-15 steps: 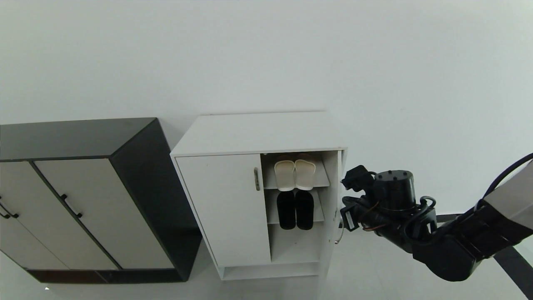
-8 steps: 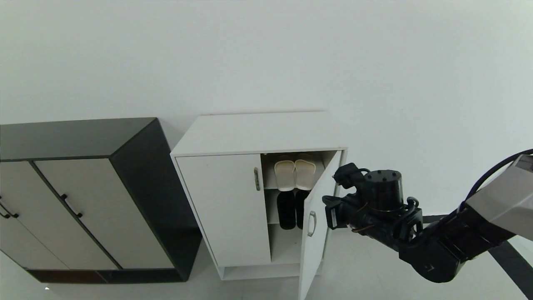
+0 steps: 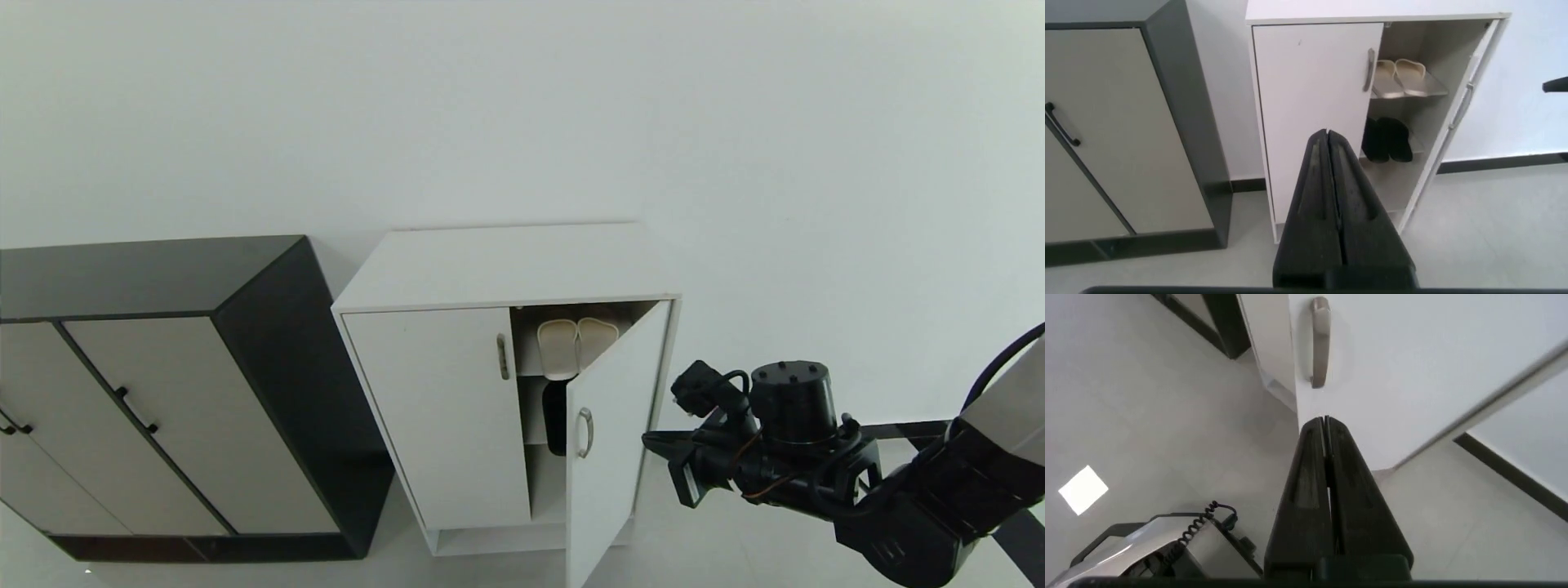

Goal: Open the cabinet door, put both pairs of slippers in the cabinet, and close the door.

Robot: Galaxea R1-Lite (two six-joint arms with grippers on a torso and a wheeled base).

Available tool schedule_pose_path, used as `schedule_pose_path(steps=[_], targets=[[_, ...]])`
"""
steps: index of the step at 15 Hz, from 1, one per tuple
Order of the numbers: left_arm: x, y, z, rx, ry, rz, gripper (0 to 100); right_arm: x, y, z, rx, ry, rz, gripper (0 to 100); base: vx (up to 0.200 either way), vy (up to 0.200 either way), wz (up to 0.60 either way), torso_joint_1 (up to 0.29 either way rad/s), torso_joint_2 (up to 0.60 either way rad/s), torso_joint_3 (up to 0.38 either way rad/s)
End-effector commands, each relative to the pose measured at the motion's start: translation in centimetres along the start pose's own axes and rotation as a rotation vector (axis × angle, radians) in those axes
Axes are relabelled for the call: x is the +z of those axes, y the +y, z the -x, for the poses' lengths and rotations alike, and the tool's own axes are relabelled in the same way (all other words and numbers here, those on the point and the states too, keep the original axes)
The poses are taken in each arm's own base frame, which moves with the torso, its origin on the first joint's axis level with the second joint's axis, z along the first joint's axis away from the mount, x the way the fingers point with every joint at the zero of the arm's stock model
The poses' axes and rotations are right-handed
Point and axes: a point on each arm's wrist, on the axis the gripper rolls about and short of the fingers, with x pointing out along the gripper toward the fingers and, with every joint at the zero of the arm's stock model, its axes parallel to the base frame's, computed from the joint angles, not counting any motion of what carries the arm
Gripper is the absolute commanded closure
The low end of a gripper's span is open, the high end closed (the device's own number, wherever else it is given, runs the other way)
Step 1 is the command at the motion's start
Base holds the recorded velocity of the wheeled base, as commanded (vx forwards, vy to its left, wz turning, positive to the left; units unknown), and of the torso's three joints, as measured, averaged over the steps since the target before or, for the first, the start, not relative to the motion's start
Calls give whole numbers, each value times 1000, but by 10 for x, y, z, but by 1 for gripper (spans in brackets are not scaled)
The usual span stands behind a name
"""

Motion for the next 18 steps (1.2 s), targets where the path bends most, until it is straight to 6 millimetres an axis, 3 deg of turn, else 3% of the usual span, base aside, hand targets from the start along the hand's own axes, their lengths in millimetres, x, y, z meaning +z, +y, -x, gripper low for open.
schedule_pose_path(steps=[1, 6, 13, 18], targets=[[0, 0, 0, 0, 1, 0, 100, -1, -1, 0, -3, 5, -3, 100, 200, 0, 0, 2, -2, 12], [0, 0, 0, 0, 1, 0, 100, -1, -1, -1, -3, 4, -2, 100, 200, 0, 0, 10, 5, 0], [0, 0, 0, 0, 1, 0, 100, 3, -7, -12, -17, -14, -11, 100, 0, 0, 0, 0, 0, 0], [0, 0, 0, 0, 1, 0, 100, -3, -23, -28, -60, -51, -22, 100, 0, 0, 0, 0, 0, 0]])
